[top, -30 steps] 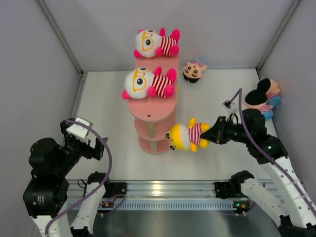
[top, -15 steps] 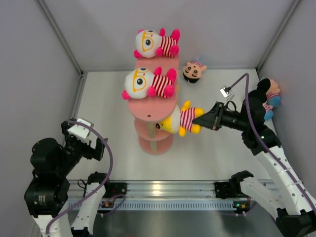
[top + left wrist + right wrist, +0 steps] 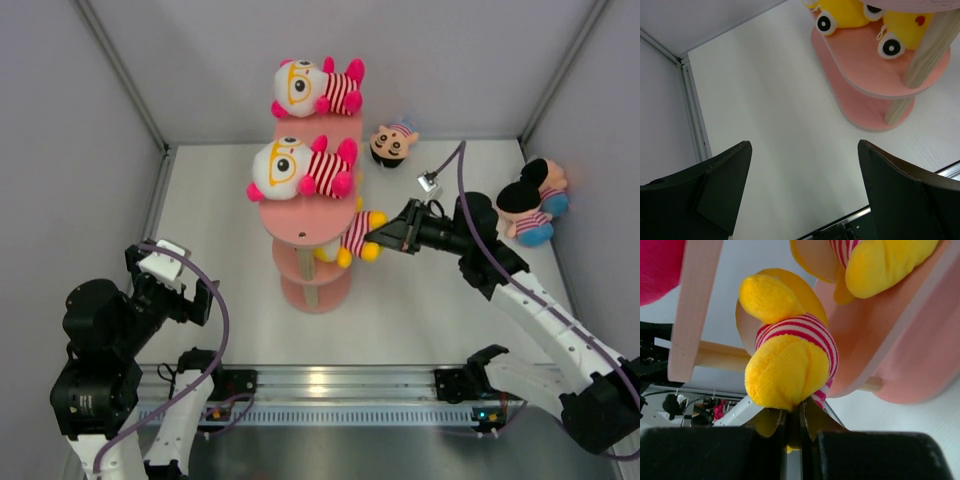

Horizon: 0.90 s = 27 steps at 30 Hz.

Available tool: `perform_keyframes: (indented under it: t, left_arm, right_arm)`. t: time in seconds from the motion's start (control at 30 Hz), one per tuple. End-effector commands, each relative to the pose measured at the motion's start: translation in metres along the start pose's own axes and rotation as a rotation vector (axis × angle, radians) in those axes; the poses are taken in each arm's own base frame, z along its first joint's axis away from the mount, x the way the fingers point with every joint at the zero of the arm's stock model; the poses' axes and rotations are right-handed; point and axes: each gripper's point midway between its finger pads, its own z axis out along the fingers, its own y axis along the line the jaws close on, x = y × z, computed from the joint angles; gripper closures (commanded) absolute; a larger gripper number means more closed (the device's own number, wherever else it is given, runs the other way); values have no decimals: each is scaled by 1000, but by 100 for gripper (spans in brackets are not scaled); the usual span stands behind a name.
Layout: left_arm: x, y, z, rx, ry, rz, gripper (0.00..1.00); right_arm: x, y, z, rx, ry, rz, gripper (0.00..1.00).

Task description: Place and organize the stuffed toys onto the shelf

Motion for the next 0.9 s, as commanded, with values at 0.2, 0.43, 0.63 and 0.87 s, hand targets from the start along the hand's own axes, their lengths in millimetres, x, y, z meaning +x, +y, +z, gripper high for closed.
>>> perform_keyframes:
  t: [0.2,0.43,0.63,0.87]
  left_arm:
    - [-6,3,3,-6,-29,13,7]
    - [-3,4,3,-15,-22,13,7]
    - [-2,2,5,-3,-20,14,7]
    - [-2,2,5,-2,-20,14,7]
  right_arm:
    - [-2,32,41,-120,20,-17,100]
    - [14,15,65,-88,72,16,100]
    - [16,0,69,-31,68,10,76]
    - [17,-11,70,25,84,-14,61]
